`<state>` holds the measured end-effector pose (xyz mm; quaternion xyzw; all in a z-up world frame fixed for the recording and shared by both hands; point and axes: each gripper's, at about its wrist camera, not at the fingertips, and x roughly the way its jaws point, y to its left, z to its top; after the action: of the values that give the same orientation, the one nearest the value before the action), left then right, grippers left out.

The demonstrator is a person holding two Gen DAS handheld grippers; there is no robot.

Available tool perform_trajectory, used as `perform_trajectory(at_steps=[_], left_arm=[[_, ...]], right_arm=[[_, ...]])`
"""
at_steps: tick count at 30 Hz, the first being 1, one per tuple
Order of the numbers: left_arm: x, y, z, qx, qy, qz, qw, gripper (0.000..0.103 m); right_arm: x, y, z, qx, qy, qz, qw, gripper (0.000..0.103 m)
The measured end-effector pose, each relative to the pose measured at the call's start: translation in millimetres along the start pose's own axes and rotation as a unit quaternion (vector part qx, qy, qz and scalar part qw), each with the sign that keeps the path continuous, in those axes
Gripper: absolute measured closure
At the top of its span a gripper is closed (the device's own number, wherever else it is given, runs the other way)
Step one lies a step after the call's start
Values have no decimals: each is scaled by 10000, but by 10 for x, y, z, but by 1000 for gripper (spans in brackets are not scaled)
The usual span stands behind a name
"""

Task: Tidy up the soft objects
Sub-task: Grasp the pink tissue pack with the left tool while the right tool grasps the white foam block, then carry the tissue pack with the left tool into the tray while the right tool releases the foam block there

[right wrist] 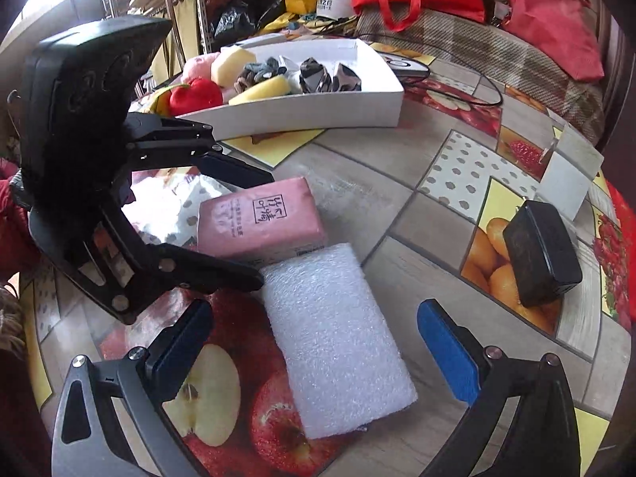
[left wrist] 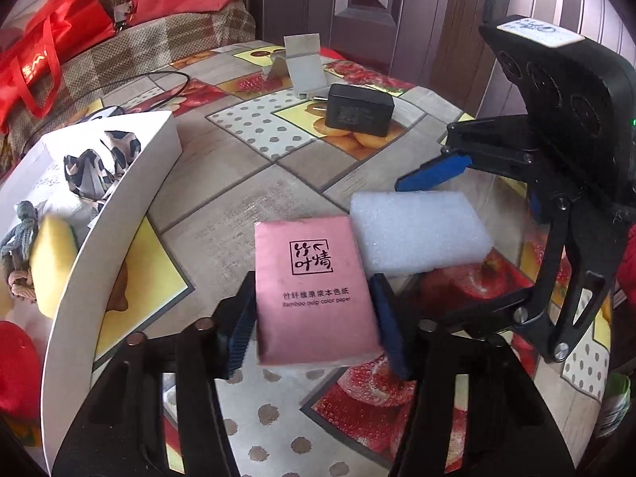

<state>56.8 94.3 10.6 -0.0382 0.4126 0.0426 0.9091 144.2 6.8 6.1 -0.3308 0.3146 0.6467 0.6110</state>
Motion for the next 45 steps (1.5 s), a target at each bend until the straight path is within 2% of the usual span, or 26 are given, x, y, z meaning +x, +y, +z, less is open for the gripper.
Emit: perform_trajectory(at_steps=[2,3,4,5,6,7,10,12,15,18,21,24,26,31,38,45], left_arm=[[3,-6,-13,42,-5,56,10000,53],[-4,-7,-17,54,-24,88,9999,53],[-17,-11,-23,69,-55,117,9999,53],[-45,-17,-31,91,-121,139,9998,54],[-87,-31,-42,110,-230,186,9995,54],[-141,-39,-55,120,-363,254,9989,54],[-355,-59,-111,92,-908,577,9942,54],[-535,-86,-173,68,-1406,926,9857,53],[-773,-130,-291,-16,-2041,1539,9668,53],[-914,-118,-395,-163,-2311,1826,9555,53],[-1006,-32,-476,-399,-2375,1928,9512,53],[-1067,46,-534,-610,-2395,1940,9493,53],[-1101,84,-572,-718,-2415,1933,9482,53],[-1152,110,-644,-837,-2452,1932,9463,53],[-1259,176,-766,-876,-2471,2042,9432,53],[-1501,533,-1025,-1144,-2489,2411,9310,53]], right_arm=[[63,27,-39,-60,116,-128,9998,8],[43,28,-57,-54,32,-140,9999,10],[23,12,-73,27,-19,-143,9999,18],[-5,-4,-87,99,-85,-172,9998,33],[-38,-9,-101,151,-138,-207,9996,39],[-70,-25,-118,229,-178,-230,9993,53],[-220,-75,-213,602,-502,-383,9962,53],[-376,-94,-287,870,-908,-577,9904,53],[-727,-91,-362,1415,-1890,-788,9685,53],[-1020,-38,-463,2085,-2798,-986,9319,52],[-1100,57,-514,2510,-3165,-1291,9056,52],[-1058,175,-554,2579,-3268,-1638,8943,52],[-1016,247,-575,2554,-3245,-1787,8931,52],[-1038,357,-574,2522,-3315,-1779,8916,52],[-844,589,-329,2242,-3159,-1785,9045,52],[-570,839,-4,1822,-3019,-1743,9194,52]])
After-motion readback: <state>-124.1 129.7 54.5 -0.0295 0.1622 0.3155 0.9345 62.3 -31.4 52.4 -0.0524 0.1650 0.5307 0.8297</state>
